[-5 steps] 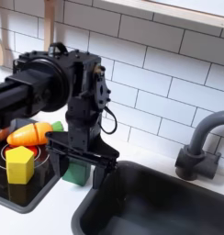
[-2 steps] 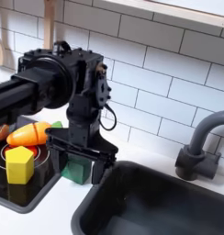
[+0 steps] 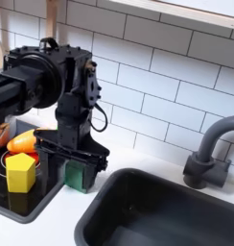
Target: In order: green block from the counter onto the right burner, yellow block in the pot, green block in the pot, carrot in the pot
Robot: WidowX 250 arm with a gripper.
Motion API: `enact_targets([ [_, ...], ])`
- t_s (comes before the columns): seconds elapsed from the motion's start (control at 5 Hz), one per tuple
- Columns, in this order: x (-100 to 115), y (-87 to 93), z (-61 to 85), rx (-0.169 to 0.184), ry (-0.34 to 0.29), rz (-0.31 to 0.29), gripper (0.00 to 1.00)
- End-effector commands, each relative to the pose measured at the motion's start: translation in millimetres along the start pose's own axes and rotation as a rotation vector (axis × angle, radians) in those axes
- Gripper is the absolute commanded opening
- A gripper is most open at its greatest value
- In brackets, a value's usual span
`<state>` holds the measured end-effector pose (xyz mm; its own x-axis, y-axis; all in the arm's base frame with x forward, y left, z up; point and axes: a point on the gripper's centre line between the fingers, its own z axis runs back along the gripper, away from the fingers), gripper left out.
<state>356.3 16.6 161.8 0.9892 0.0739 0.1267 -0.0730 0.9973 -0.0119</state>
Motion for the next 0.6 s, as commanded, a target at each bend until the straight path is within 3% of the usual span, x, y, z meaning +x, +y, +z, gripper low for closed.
enact_targets([
  [0.0,-4.5,0.0,-5.4,-0.013,0.014,-0.023,1.0],
  [0.4,-0.9,-1.1,-9.3,-0.029,0.021,-0.021,1.0],
])
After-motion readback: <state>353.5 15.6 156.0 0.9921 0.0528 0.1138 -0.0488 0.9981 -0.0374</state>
